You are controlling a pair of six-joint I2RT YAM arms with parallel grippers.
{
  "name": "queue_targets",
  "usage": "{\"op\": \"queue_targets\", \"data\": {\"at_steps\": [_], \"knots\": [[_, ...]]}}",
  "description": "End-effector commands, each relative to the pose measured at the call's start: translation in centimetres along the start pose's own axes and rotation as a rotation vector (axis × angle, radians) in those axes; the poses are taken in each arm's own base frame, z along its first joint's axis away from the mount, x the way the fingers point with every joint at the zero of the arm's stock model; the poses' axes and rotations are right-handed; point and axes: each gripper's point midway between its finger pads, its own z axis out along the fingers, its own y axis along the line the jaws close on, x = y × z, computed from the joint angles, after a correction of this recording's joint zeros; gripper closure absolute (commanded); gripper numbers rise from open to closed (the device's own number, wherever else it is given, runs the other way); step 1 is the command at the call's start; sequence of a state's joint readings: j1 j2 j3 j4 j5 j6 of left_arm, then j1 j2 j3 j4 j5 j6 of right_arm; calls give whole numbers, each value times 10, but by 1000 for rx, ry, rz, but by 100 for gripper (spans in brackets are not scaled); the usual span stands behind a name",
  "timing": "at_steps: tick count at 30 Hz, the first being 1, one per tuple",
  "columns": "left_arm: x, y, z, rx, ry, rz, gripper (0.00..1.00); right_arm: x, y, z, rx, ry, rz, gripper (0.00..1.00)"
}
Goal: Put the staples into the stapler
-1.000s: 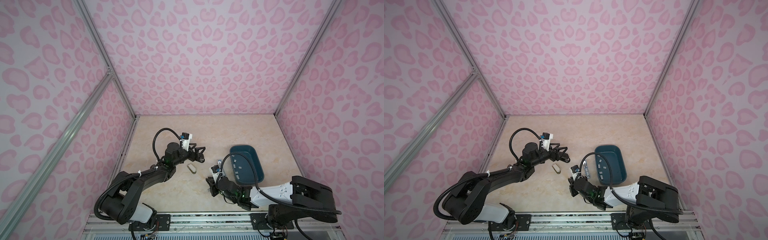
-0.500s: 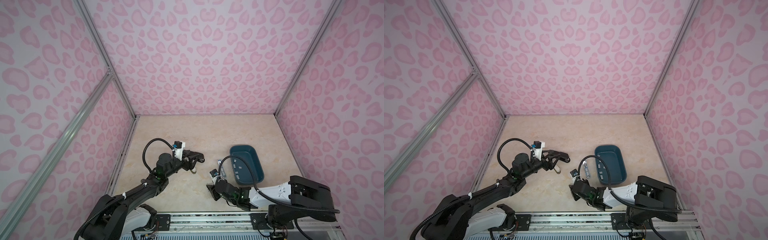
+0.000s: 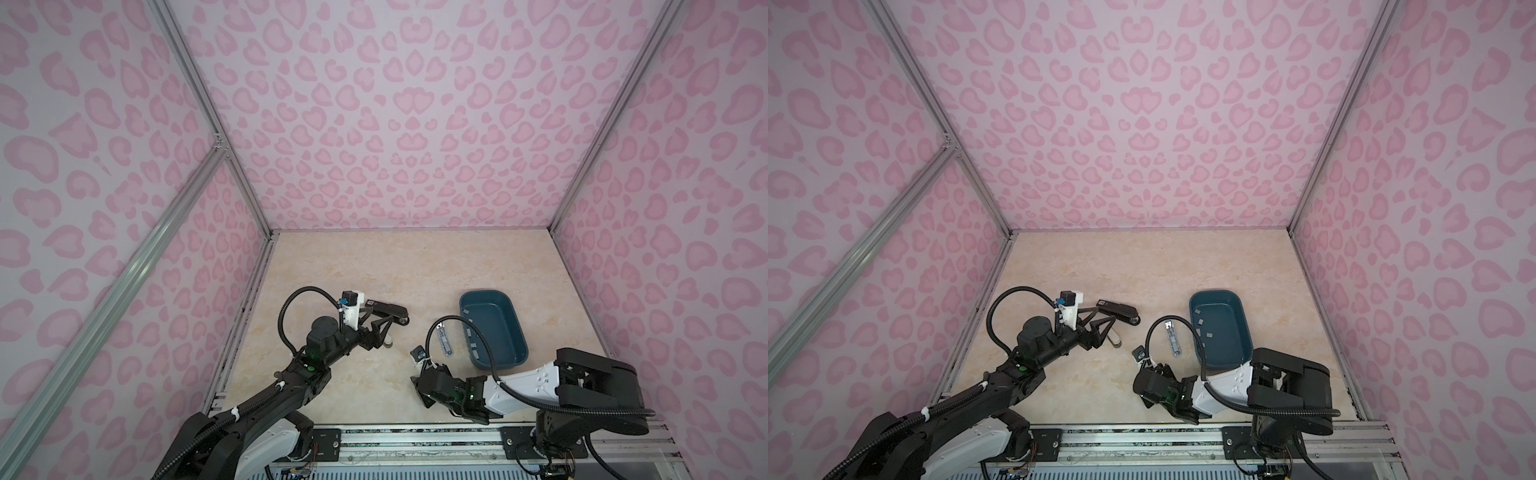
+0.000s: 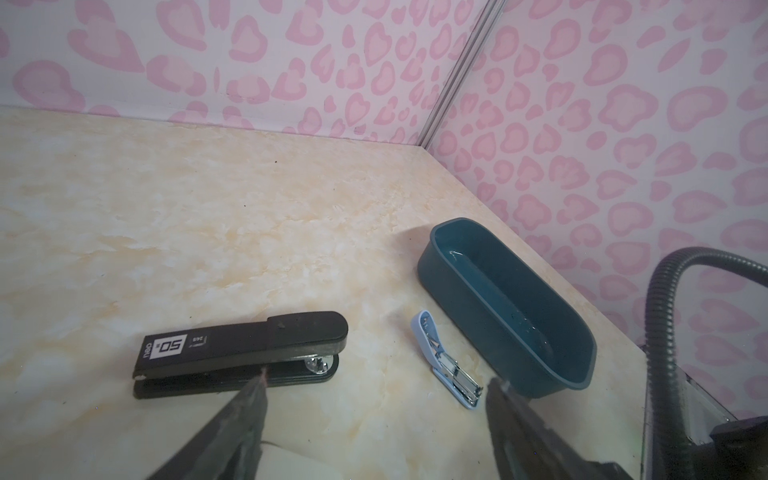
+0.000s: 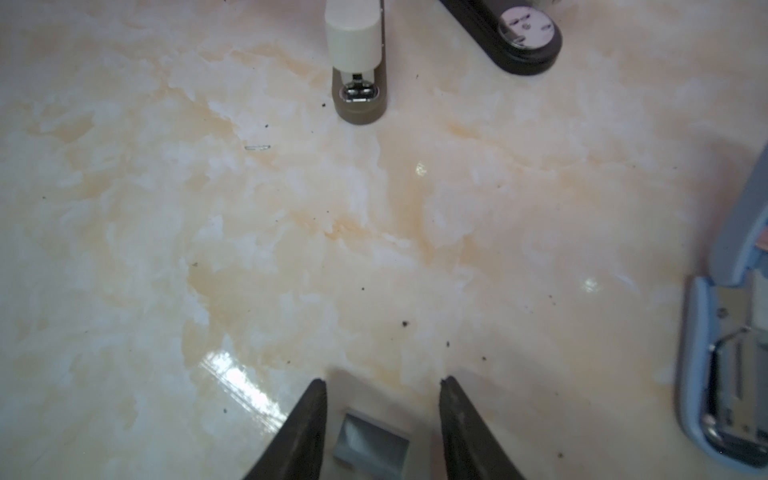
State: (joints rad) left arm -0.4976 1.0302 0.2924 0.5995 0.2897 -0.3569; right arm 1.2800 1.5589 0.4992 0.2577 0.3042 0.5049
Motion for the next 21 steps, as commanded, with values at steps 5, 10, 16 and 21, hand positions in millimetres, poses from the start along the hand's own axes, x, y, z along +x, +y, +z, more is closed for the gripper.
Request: {"op": "queue_targets", "data": {"at_steps": [5,10,16,21], "knots": [[4,3,1,-10,6,11,17,15,8,-11,-78,46,24,53],[3,4,-1,-15,-6,13,17,16,26,-17,-188,28,62,54],[1,4,-5,-23,-16,19,17,6,36,-20,-242,-16,68,63],[0,4,-9,-31,-30,22,17,-4,27,-25,-227,-50,79,67]]}}
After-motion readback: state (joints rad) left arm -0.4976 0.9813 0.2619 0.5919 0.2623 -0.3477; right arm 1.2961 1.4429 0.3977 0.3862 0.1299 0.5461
